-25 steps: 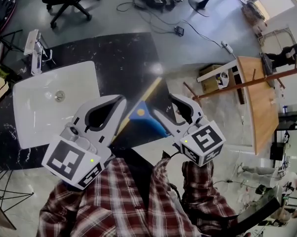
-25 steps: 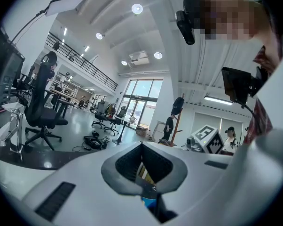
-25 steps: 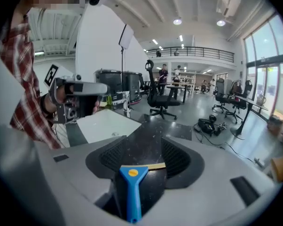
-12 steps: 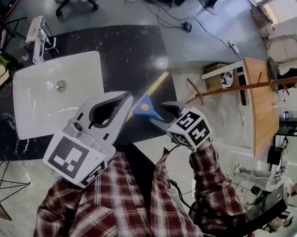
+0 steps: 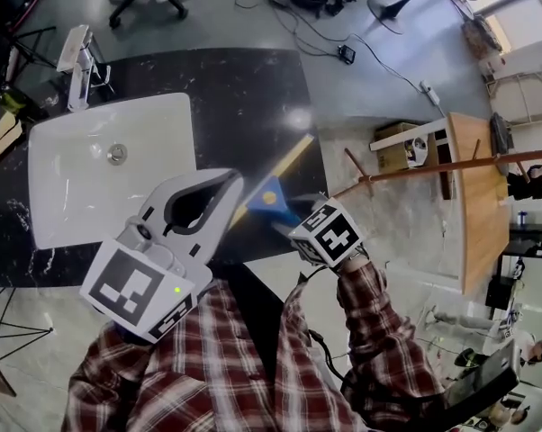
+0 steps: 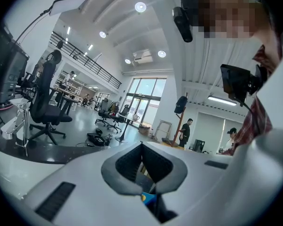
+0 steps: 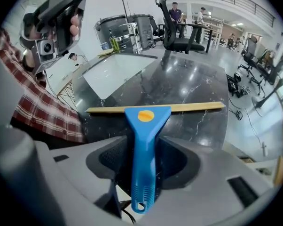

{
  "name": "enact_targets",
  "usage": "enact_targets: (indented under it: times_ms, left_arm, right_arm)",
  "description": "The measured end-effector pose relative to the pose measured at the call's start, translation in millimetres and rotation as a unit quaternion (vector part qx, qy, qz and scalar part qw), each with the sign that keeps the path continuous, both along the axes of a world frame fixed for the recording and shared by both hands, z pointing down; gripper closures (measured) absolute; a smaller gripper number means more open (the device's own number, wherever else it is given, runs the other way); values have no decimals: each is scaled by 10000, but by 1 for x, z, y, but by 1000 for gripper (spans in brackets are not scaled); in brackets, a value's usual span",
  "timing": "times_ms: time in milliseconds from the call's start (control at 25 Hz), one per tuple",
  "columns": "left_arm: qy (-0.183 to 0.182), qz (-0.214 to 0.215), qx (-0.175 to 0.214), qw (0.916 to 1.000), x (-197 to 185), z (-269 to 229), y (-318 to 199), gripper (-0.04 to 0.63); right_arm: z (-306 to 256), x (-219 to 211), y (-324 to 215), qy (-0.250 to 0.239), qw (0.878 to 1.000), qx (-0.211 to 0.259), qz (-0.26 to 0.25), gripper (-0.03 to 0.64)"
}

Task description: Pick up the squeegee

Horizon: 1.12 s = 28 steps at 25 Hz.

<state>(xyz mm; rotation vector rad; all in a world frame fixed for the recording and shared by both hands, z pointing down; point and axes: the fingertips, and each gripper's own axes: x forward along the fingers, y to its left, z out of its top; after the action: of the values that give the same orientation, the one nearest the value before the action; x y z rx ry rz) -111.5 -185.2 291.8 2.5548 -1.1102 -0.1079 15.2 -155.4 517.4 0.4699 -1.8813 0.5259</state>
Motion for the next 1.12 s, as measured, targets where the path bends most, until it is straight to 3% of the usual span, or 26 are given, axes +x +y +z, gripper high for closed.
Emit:
enact_targets:
  times_ms: [200, 280, 360, 720, 1120]
  left_arm:
    - [-1, -106, -8, 9999, -8, 0, 0, 586]
    - [-1, -130, -13, 9999, -11, 1, 0, 586]
    - [-4, -131, -24, 9999, -12, 2, 1, 586]
    - [13, -23, 17, 10000, -4, 0, 3, 586]
    - [-9, -79, 110, 9999, -3, -9, 5, 586]
  right_arm:
    - [8, -4, -1, 121, 9999, -40, 74, 402]
    - [8, -3, -3, 192, 9997, 27, 114, 457]
    - [7, -3, -4, 175, 9997, 60, 158, 472]
    - [11, -2, -4, 226, 9993, 222, 202, 477]
    - [-1, -3, -7, -23, 9959, 757, 497, 479]
